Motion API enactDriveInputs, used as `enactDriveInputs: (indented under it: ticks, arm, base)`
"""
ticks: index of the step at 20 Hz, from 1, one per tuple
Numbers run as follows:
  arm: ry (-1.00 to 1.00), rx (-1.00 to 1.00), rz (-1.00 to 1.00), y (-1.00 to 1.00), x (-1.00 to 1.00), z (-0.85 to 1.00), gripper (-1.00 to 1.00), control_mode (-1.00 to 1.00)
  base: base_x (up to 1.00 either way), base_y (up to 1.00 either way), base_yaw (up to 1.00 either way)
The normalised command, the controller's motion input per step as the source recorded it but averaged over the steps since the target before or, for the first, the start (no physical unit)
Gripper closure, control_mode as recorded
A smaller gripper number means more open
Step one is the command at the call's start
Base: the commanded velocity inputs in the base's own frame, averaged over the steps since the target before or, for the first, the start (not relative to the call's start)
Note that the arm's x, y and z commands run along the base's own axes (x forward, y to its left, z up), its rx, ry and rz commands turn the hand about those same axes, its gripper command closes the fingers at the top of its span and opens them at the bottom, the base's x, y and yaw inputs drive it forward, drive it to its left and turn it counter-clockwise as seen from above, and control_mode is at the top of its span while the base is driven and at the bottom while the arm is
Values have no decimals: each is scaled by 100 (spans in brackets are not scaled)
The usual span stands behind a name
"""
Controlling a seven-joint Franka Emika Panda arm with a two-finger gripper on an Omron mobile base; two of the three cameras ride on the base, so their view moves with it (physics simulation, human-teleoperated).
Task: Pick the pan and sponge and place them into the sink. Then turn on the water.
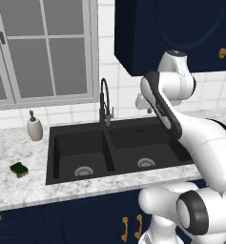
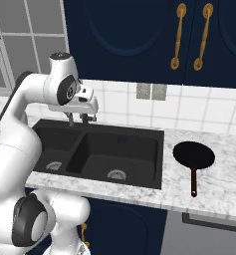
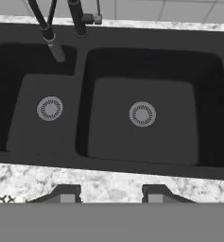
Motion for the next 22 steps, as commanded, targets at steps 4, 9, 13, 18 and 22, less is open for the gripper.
enactDriveInputs:
  ticks: [4, 9, 13, 18, 22]
  arm:
    - [-5, -2, -2, -58, 3, -50, -100, -100]
    - [1, -2, -10, -100, 0, -50, -100, -100]
    - [6, -1, -12, -100, 1, -38, -100, -100]
    - [9, 0, -14, -100, 29, -19, -100, -100]
    - [6, 0, -16, -100, 51, -22, -100, -100]
  base:
    - [0, 0, 0]
    - [0, 0, 0]
    - [0, 0, 0]
    - [0, 0, 0]
    - [0, 0, 0]
